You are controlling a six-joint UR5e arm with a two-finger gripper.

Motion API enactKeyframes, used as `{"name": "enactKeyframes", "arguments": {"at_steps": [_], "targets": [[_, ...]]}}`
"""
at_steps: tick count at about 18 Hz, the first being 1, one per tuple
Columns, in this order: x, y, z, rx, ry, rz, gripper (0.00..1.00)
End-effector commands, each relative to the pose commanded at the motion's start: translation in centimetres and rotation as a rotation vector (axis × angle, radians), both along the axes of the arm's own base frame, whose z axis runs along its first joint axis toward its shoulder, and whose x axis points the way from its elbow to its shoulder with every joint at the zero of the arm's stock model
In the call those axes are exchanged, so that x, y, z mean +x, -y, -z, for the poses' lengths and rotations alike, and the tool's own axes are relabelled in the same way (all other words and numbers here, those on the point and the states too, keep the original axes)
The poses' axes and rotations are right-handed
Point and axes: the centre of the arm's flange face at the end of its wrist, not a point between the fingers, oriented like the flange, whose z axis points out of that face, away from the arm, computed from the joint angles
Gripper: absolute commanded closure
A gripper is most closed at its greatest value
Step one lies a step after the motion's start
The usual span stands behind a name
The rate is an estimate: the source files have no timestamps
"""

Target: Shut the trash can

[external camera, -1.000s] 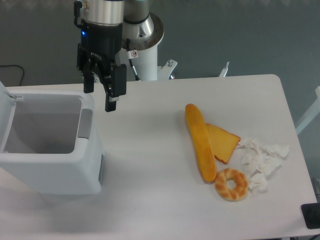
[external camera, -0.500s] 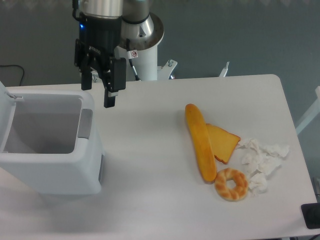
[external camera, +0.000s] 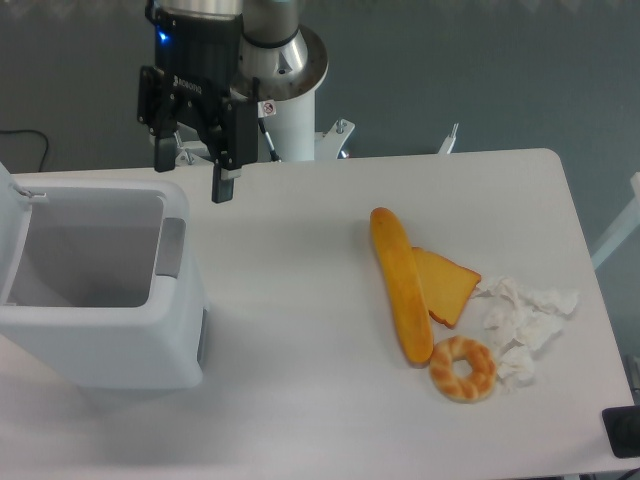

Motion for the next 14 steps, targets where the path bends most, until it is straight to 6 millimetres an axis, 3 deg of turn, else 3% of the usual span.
{"name": "enactKeyframes", "arguments": {"at_steps": [4, 8, 11, 14], "targets": [[1.0, -0.5, 0.0, 0.021, 0.071, -0.04, 0.0], [3.2, -1.5, -0.5, 0.088, 0.245, -0.075, 0.0], [4.4, -2.0, -1.8, 0.141, 0.387, -0.119, 0.0], [4.9, -1.9, -2.6, 0.157, 0.398, -0.116, 0.0]]}}
